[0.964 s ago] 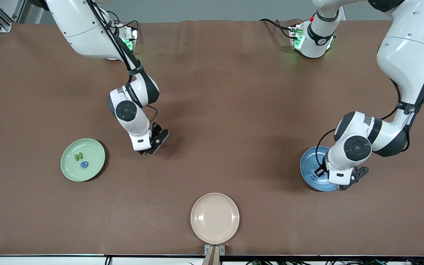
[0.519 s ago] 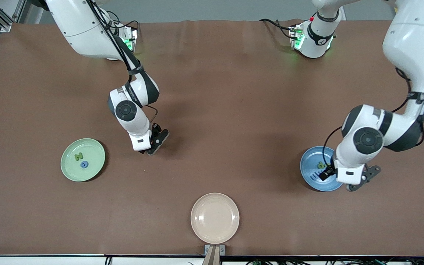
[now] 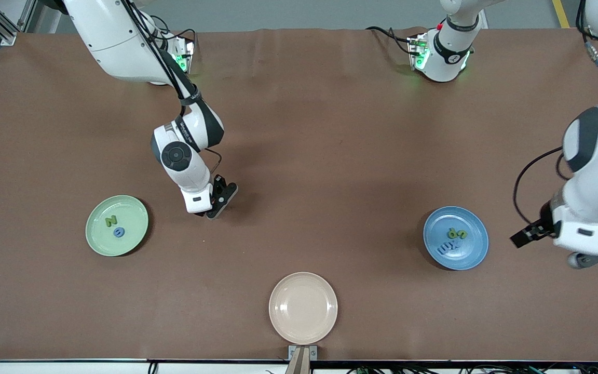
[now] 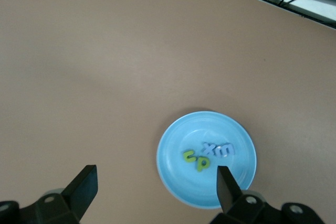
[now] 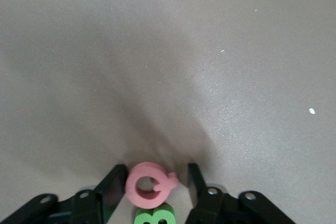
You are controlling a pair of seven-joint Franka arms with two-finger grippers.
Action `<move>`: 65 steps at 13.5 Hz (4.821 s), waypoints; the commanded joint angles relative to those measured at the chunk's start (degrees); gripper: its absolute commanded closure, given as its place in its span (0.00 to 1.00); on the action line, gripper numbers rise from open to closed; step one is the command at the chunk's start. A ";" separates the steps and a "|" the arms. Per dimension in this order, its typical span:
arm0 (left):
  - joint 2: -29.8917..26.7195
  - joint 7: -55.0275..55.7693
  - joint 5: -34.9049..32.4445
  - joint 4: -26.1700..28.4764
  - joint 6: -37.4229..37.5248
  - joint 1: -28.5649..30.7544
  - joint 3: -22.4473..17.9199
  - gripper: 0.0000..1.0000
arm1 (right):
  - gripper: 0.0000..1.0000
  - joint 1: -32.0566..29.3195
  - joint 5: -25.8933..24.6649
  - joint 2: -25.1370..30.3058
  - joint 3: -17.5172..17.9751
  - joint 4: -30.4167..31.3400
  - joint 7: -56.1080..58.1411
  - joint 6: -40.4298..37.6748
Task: Sort upper and lower case letters into plates
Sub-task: 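Retract the left gripper while the right gripper lifts the pink Q, then lower the pink Q onto the green plate and open the right gripper, then move the right gripper over to the green B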
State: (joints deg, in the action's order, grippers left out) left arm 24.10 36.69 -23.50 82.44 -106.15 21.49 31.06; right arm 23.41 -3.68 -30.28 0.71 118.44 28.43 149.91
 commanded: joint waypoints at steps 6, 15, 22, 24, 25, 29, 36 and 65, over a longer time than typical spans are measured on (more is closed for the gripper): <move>-14.24 -13.03 10.75 1.14 12.28 0.13 -0.99 0.00 | 0.72 -0.74 -0.81 -0.04 0.34 1.36 -0.30 0.82; -23.57 -25.36 19.54 3.77 20.99 -16.82 -20.77 0.00 | 0.73 -7.57 -0.81 3.47 0.17 -12.70 7.31 -22.28; -24.46 -25.88 22.35 4.22 20.89 -25.62 -28.85 0.00 | 0.73 -22.08 -0.45 3.30 0.08 -12.53 23.34 -21.42; -24.28 -26.06 22.27 3.78 21.69 -25.62 -28.77 0.00 | 0.73 -24.72 -0.45 3.21 0.08 -11.83 23.34 -21.42; -23.93 -26.15 22.36 3.78 21.43 -25.62 -28.77 0.00 | 0.73 -25.77 -0.37 3.21 0.17 -10.96 23.43 -21.24; -23.93 -26.85 22.27 3.95 21.34 -25.36 -28.77 0.00 | 0.73 -28.86 -0.28 3.38 0.08 -5.34 21.51 -15.20; -24.46 -26.94 22.45 4.13 21.78 -25.19 -28.77 0.00 | 0.72 -28.51 -0.28 4.53 0.26 1.27 14.38 -8.50; -24.63 -29.75 22.45 3.95 18.44 -23.08 -28.86 0.00 | 0.00 -4.52 6.49 7.60 0.96 -2.35 -73.85 -13.61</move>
State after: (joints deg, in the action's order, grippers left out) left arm -0.31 7.91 -2.15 85.71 -86.65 -1.70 2.31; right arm 17.49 2.18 -23.12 2.03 113.21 -42.71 132.82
